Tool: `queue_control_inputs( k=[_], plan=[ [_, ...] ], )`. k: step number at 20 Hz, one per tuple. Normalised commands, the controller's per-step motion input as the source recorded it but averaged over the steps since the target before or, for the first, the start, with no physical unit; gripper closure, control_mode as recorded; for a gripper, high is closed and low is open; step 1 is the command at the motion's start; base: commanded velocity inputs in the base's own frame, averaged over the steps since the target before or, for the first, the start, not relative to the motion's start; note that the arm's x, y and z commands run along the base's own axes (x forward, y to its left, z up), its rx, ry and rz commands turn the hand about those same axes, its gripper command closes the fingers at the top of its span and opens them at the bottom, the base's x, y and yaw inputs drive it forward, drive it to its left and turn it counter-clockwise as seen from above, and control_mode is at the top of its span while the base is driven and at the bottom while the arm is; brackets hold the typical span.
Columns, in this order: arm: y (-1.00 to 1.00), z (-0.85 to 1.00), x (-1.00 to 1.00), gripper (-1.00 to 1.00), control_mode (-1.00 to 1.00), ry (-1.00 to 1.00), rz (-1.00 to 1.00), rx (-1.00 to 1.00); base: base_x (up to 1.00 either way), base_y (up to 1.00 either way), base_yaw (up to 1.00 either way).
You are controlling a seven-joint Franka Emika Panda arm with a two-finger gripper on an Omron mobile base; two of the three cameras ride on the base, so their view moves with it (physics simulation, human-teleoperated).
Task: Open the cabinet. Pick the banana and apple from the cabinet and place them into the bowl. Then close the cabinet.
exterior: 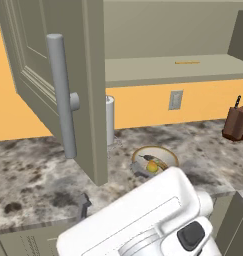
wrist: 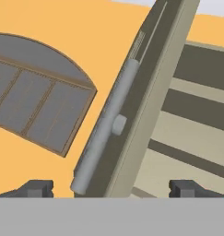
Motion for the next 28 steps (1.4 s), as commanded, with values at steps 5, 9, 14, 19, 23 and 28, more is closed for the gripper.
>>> queue_control_inputs(
  k=[5,9,14,19,23,28],
  plan=[
    [0.09,0.00,0.11,-1.00,-1.00,-0.01,-0.04,0.00,0.00,0.00,0.00],
    [0.23,-0.05,0.53,-1.00,-1.00,-0.04,-0.20,0.00,0.00,0.00,0.00],
    [0.24,-0.26,0.92,-1.00,-1.00,-0.08,-0.28,-0.01,0.00,0.00,0.00],
    [0.00,-0.41,1.00,-1.00,-1.00,-0.01,-0.18,-0.06,0.00,0.00,0.00],
    [-0.04,-0.41,1.00,-1.00,-1.00,-0.01,-0.19,-0.05,0.00,0.00,0.00],
    [-0.48,-0.43,1.00,-1.00,-1.00,-0.03,-0.19,0.00,0.00,0.00,0.00]
  ],
)
